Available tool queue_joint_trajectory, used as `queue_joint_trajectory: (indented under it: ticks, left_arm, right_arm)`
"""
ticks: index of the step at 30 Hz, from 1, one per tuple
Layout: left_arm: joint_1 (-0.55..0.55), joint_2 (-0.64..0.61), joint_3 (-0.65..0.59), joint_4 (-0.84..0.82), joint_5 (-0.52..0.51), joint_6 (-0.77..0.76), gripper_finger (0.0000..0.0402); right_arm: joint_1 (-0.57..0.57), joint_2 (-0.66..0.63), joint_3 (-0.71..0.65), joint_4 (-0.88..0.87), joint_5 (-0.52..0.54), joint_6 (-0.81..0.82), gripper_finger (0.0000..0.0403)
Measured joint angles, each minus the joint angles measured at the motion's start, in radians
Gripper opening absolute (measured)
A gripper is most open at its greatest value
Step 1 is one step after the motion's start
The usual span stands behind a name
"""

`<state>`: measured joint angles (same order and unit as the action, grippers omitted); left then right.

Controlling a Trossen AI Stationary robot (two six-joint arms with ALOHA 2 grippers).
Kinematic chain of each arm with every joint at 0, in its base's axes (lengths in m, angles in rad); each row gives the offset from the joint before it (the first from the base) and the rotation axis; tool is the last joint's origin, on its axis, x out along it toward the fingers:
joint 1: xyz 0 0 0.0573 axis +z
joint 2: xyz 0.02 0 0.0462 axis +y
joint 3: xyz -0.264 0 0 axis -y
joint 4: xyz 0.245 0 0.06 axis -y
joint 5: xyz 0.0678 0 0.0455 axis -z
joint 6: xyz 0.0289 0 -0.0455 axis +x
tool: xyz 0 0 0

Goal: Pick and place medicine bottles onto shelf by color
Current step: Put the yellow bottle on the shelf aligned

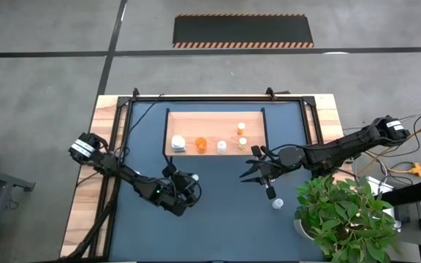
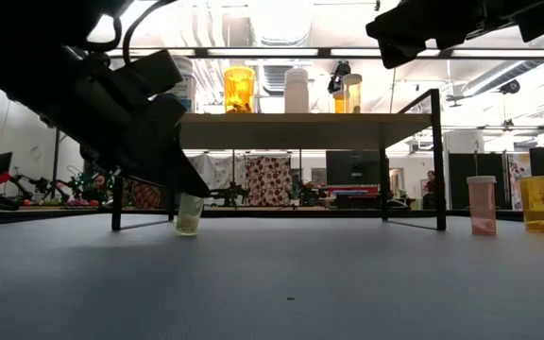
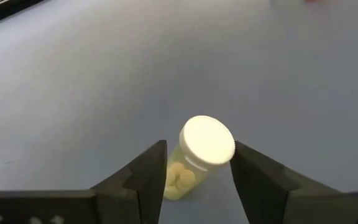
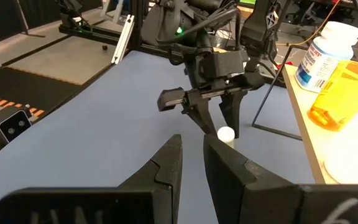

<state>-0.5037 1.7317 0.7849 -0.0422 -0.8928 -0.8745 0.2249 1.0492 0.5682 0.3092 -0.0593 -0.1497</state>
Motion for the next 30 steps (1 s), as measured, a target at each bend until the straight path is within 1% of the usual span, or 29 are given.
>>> queue_joint_trajectory:
  ticks: [15, 25, 30]
  left_arm:
    - [0.000, 0.002, -0.001, 0.008, -0.001, 0.000, 0.0092]
    - [-0.003, 0.002, 0.000, 0.022, 0.002, 0.000, 0.0089]
    - [-0.026, 0.002, 0.000, 0.097, 0.002, 0.028, 0.0088]
  right_arm:
    - [0.000, 0.000, 0.000, -0.020, 0.000, 0.014, 0.0057]
    - [0.000, 0.000, 0.000, -0.021, 0.000, 0.019, 0.0057]
    - [0.002, 0.000, 0.000, -0.040, -0.001, 0.024, 0.0057]
